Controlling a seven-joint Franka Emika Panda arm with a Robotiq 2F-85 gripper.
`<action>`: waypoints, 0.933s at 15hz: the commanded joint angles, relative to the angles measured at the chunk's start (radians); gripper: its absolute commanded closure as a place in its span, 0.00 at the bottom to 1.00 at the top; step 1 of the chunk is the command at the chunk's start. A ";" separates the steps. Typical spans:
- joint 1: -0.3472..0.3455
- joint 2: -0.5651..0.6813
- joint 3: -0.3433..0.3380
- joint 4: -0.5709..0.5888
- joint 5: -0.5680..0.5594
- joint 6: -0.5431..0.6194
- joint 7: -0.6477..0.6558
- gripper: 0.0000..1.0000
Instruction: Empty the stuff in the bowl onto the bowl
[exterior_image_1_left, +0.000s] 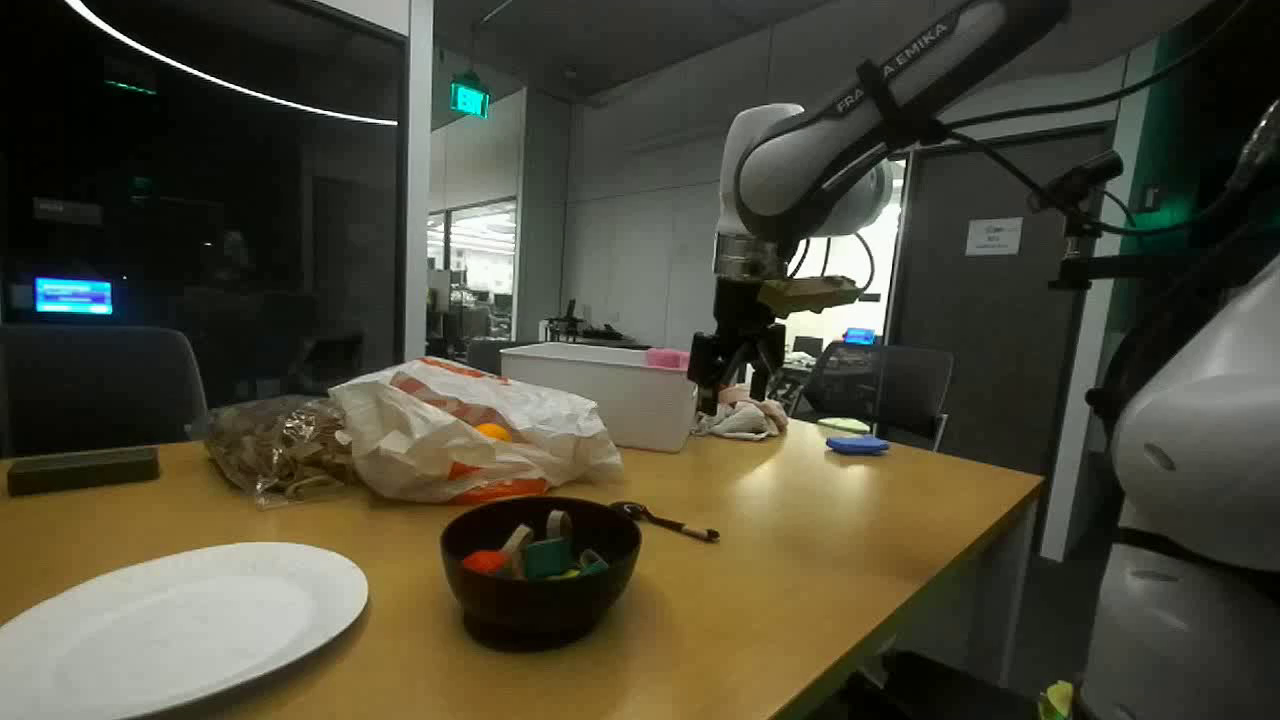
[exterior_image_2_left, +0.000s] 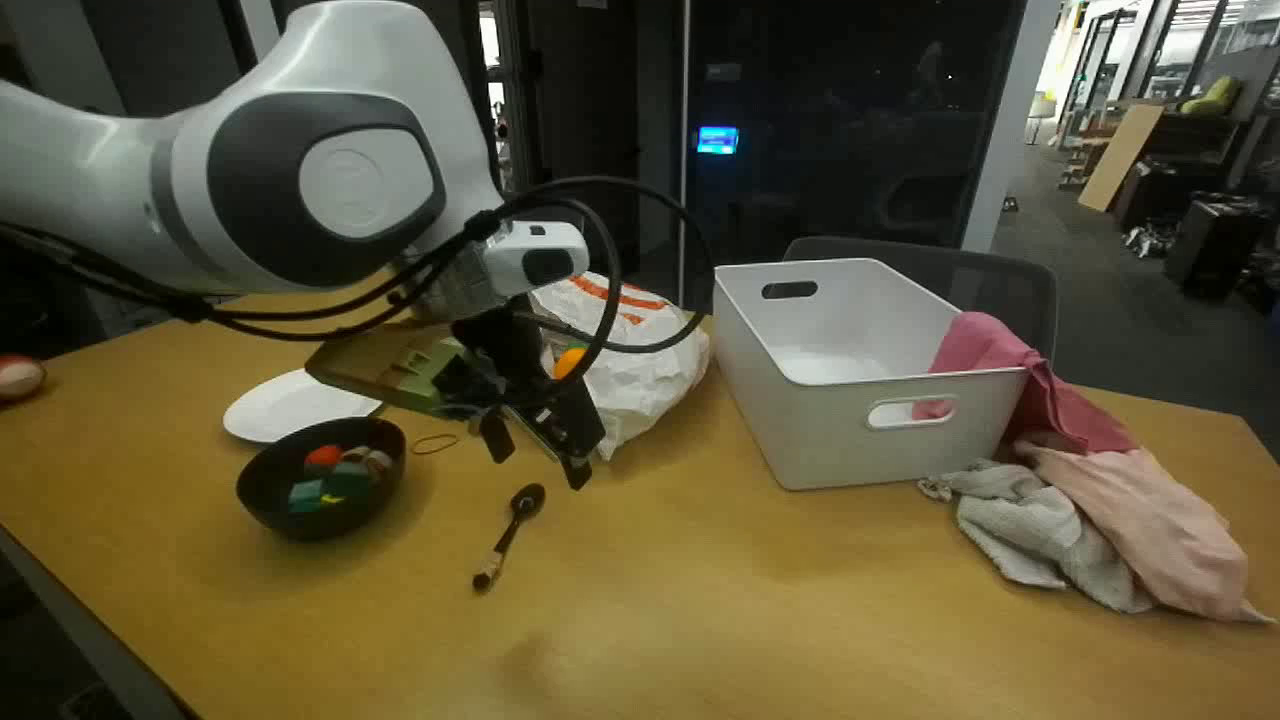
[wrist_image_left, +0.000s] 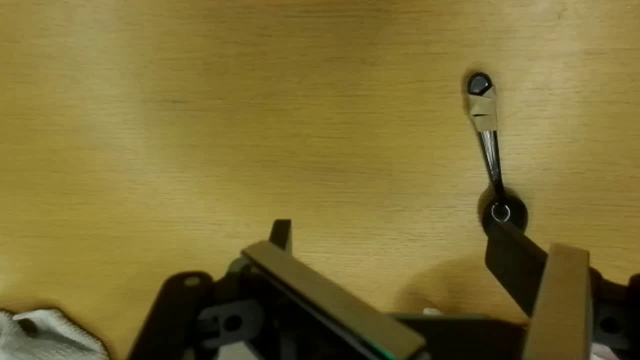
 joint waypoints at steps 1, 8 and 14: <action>0.010 -0.001 -0.010 0.007 -0.005 -0.004 0.004 0.00; 0.010 -0.004 -0.010 0.013 -0.005 -0.004 0.004 0.00; 0.125 -0.022 0.017 -0.064 0.103 -0.083 -0.043 0.00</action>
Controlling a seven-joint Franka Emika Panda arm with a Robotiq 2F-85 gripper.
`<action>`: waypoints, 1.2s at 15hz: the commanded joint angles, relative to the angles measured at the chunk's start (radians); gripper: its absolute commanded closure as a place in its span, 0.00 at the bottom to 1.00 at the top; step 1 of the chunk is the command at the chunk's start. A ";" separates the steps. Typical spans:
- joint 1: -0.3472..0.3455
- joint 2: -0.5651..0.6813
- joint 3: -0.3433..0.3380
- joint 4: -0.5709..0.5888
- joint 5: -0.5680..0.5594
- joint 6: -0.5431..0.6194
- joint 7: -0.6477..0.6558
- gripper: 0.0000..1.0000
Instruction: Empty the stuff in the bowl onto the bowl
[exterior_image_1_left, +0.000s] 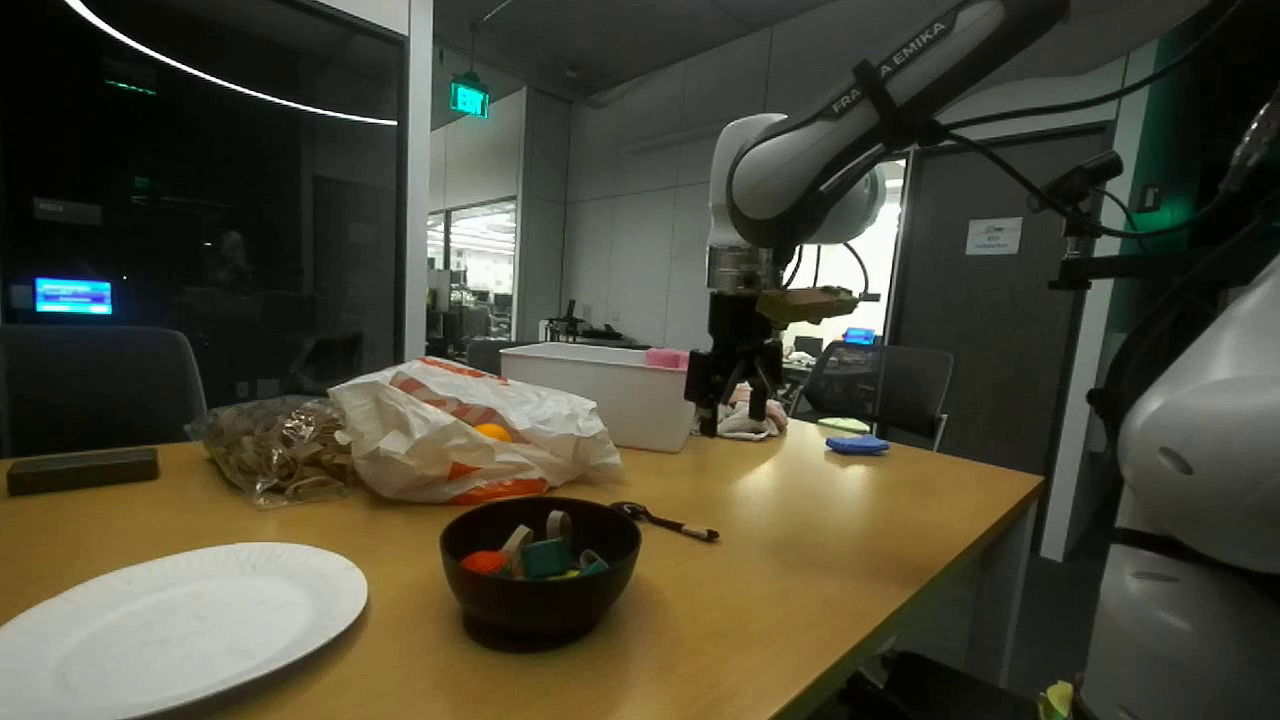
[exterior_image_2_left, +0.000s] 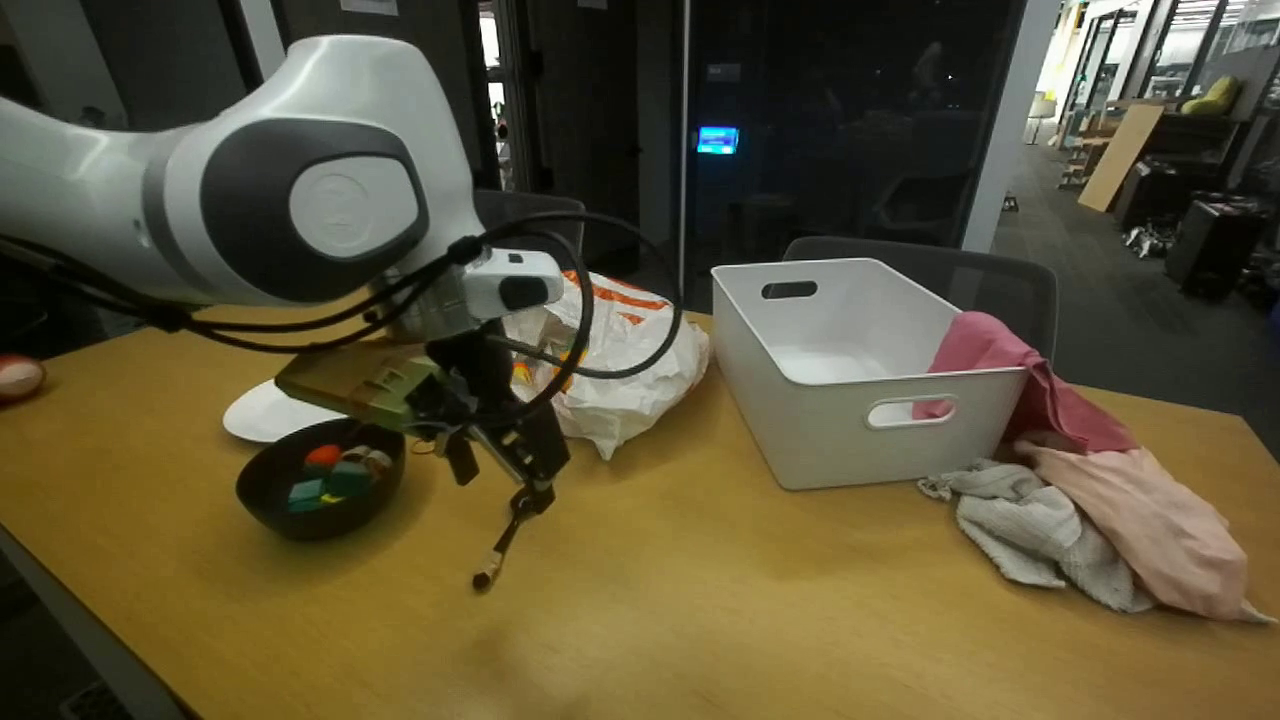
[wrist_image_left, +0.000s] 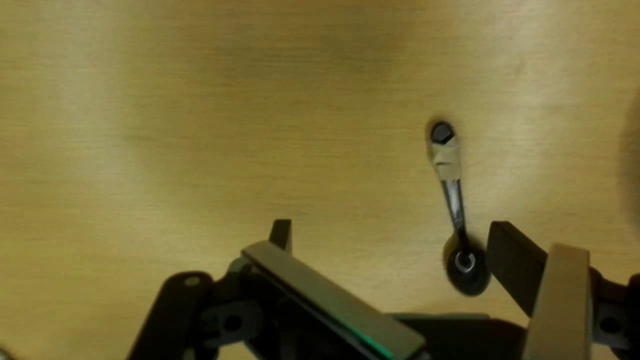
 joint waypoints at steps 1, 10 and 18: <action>0.101 -0.033 0.022 -0.052 0.087 -0.026 -0.036 0.00; 0.259 0.047 0.160 -0.089 0.208 0.218 0.076 0.00; 0.261 0.171 0.180 -0.100 0.226 0.272 0.162 0.26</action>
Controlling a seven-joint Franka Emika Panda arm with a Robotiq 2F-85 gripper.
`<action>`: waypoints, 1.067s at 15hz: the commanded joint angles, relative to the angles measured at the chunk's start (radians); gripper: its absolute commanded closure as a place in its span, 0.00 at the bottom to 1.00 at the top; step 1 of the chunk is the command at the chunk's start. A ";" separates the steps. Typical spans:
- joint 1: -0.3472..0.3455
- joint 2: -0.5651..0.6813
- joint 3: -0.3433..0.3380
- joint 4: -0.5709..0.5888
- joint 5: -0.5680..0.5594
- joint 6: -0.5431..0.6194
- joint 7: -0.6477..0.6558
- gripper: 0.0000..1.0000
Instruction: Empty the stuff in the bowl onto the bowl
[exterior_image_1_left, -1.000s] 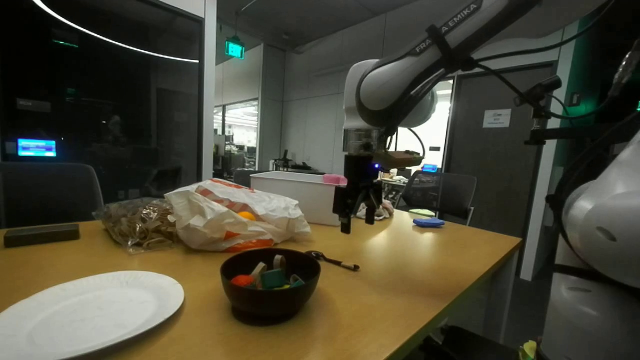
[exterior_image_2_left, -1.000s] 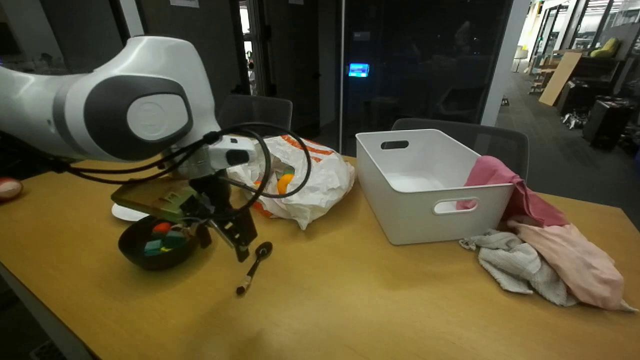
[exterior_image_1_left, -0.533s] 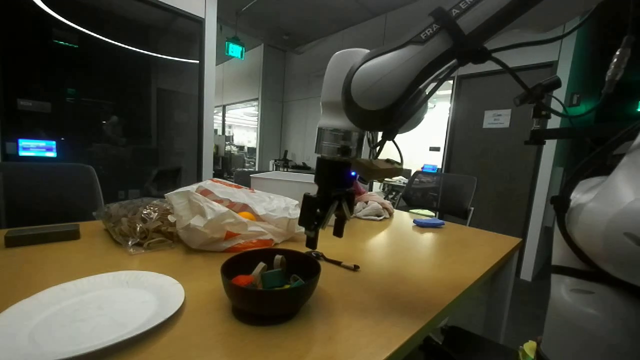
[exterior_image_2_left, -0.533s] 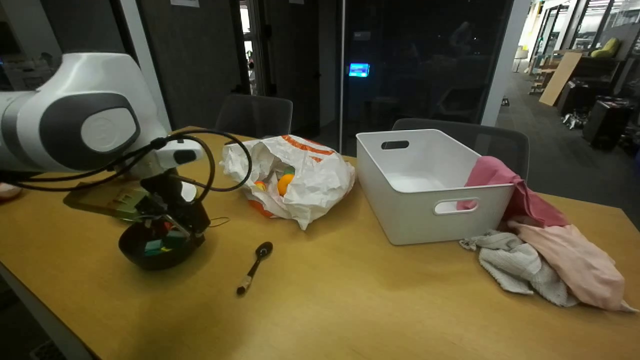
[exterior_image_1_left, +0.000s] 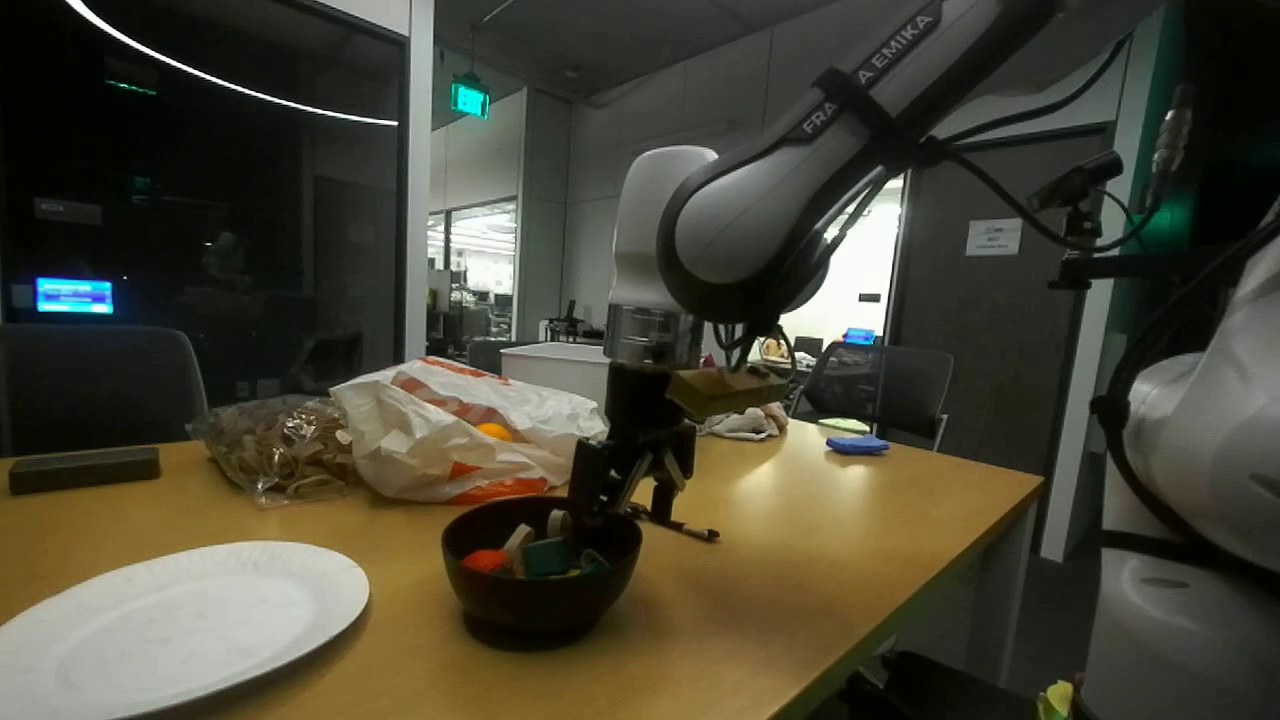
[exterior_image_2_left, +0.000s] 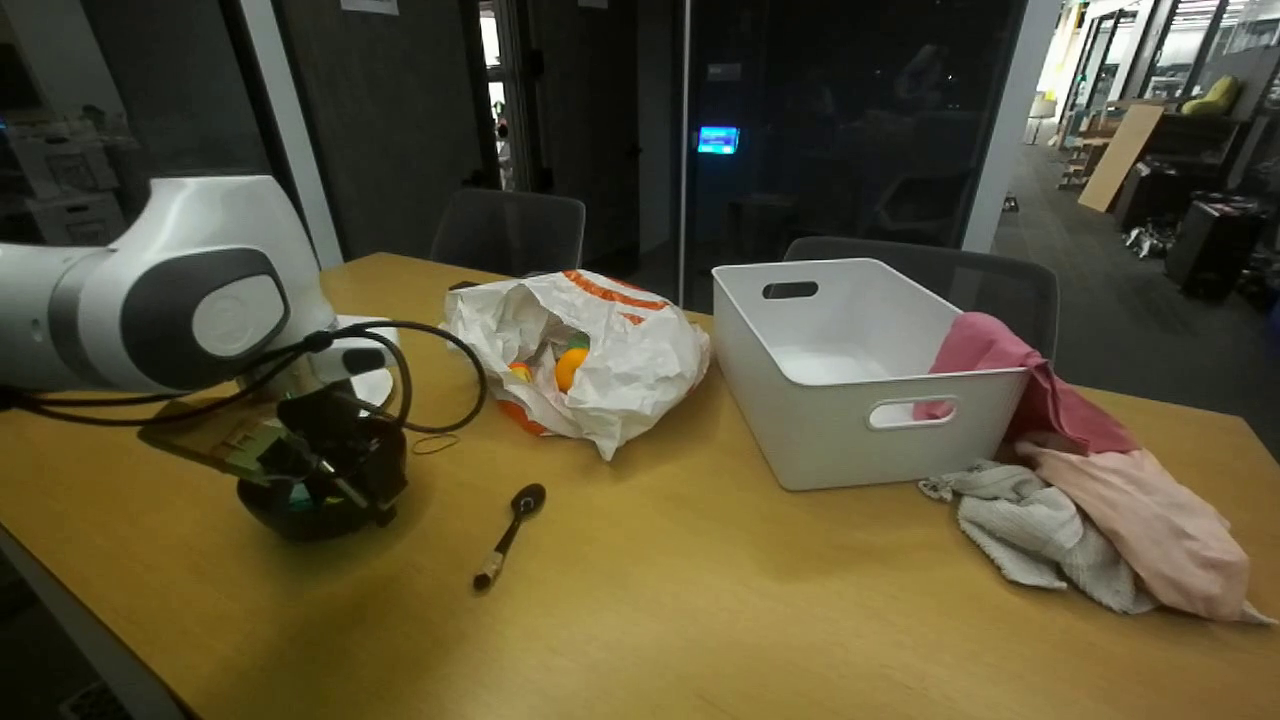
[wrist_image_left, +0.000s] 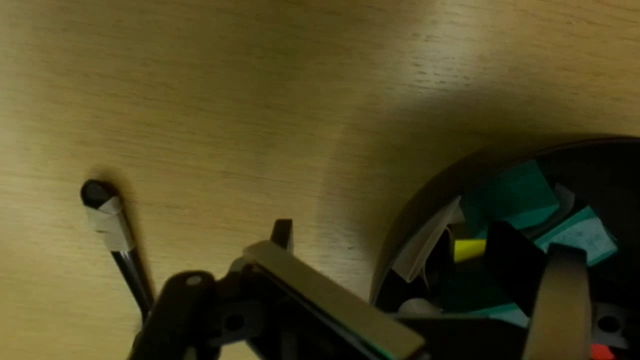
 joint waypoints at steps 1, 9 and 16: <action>0.011 0.042 -0.001 -0.007 0.032 0.044 -0.010 0.26; 0.007 0.030 0.026 -0.030 -0.026 0.086 0.015 0.87; -0.054 0.017 0.165 0.009 -0.299 0.061 0.225 0.91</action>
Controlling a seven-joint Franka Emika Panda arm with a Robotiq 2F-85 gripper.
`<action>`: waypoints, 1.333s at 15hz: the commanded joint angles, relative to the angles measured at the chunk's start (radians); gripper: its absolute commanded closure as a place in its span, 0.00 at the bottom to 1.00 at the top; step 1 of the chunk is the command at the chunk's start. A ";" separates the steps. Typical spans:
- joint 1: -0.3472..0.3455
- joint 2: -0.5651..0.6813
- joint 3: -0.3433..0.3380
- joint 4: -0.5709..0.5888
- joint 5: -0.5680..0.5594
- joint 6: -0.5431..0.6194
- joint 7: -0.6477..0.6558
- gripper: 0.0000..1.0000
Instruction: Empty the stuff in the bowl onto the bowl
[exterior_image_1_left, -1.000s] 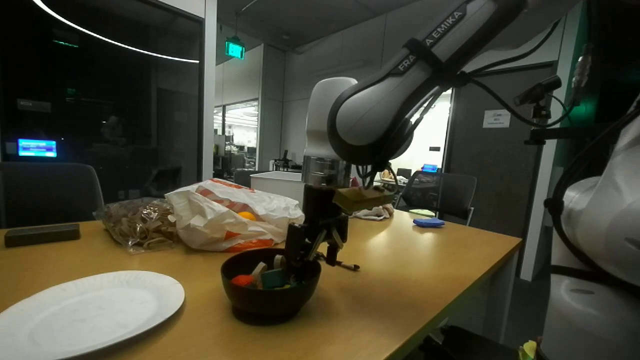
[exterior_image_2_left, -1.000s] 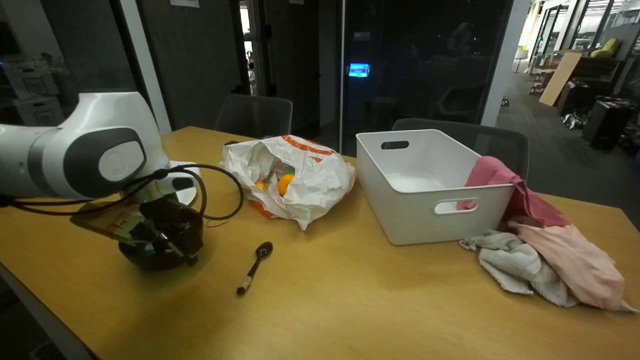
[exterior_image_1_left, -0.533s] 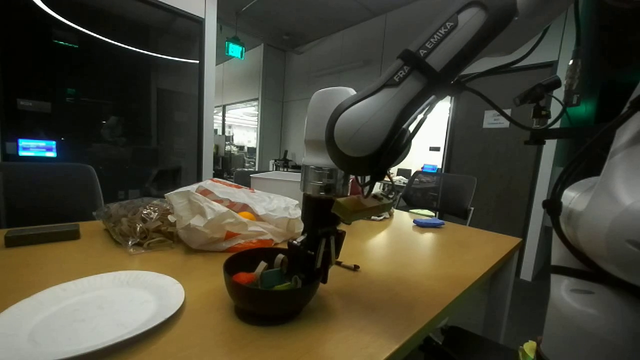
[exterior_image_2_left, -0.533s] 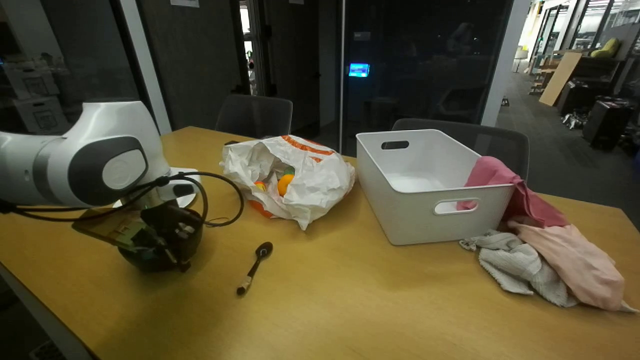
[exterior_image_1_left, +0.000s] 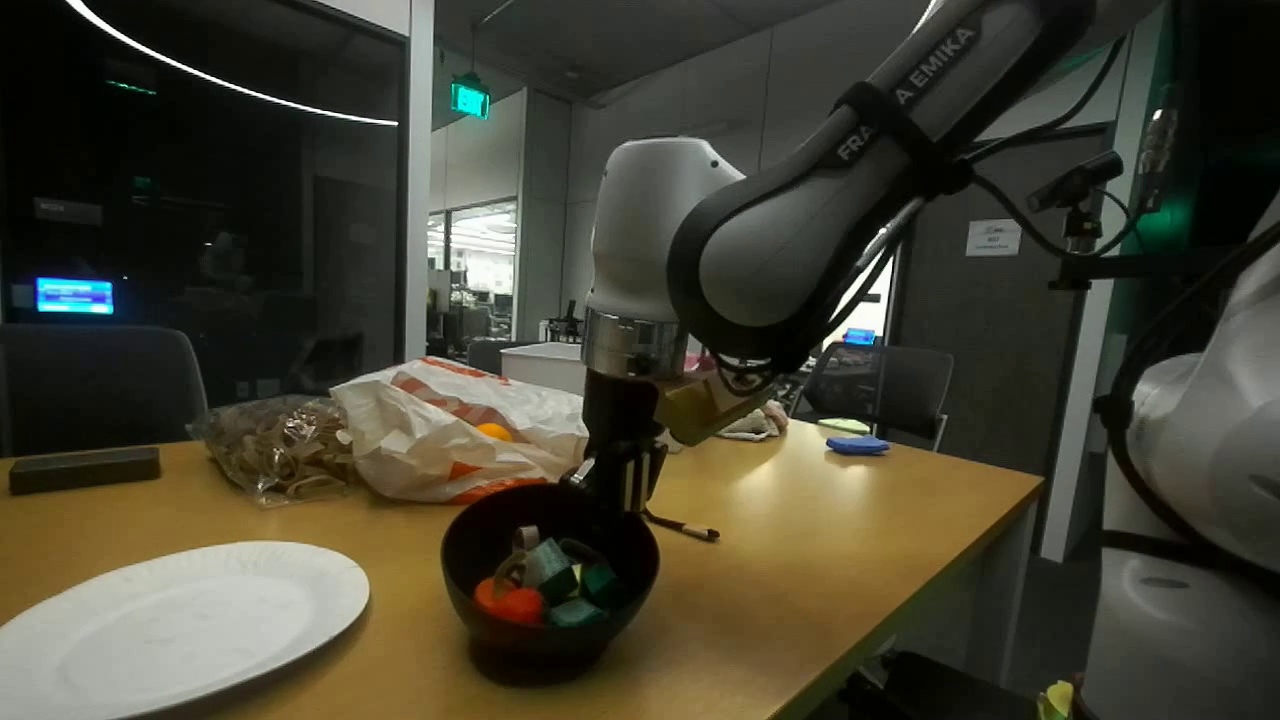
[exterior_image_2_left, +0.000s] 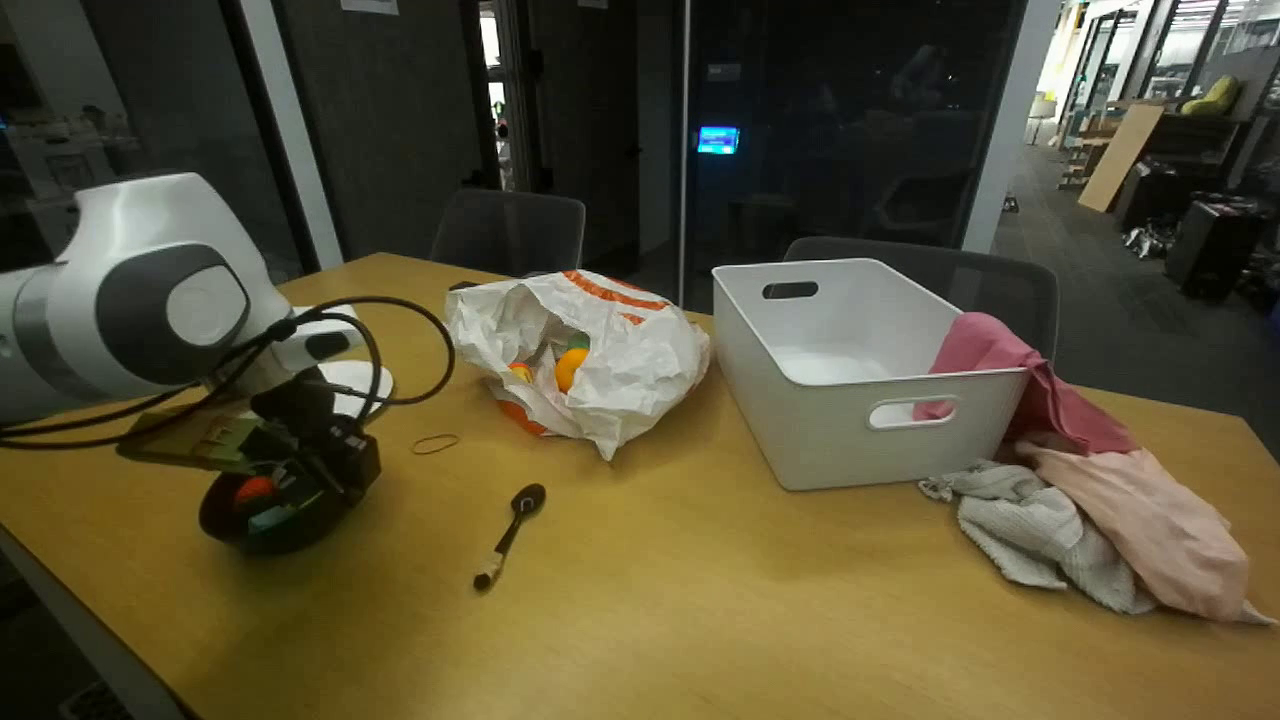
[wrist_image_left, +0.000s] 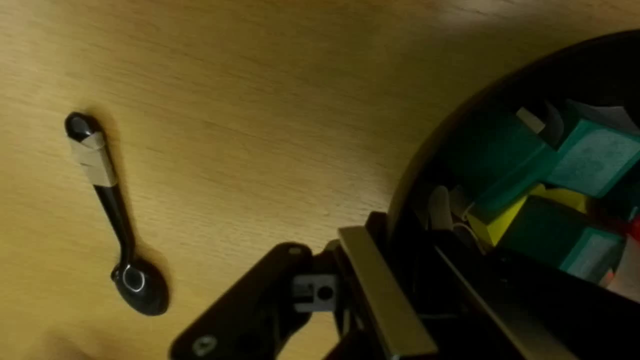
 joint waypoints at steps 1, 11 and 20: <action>-0.067 0.034 0.107 0.030 -0.181 -0.033 0.175 0.91; -0.023 0.307 0.170 0.355 -0.485 -0.402 0.563 0.91; 0.203 0.464 0.143 0.623 -0.545 -0.605 0.591 0.91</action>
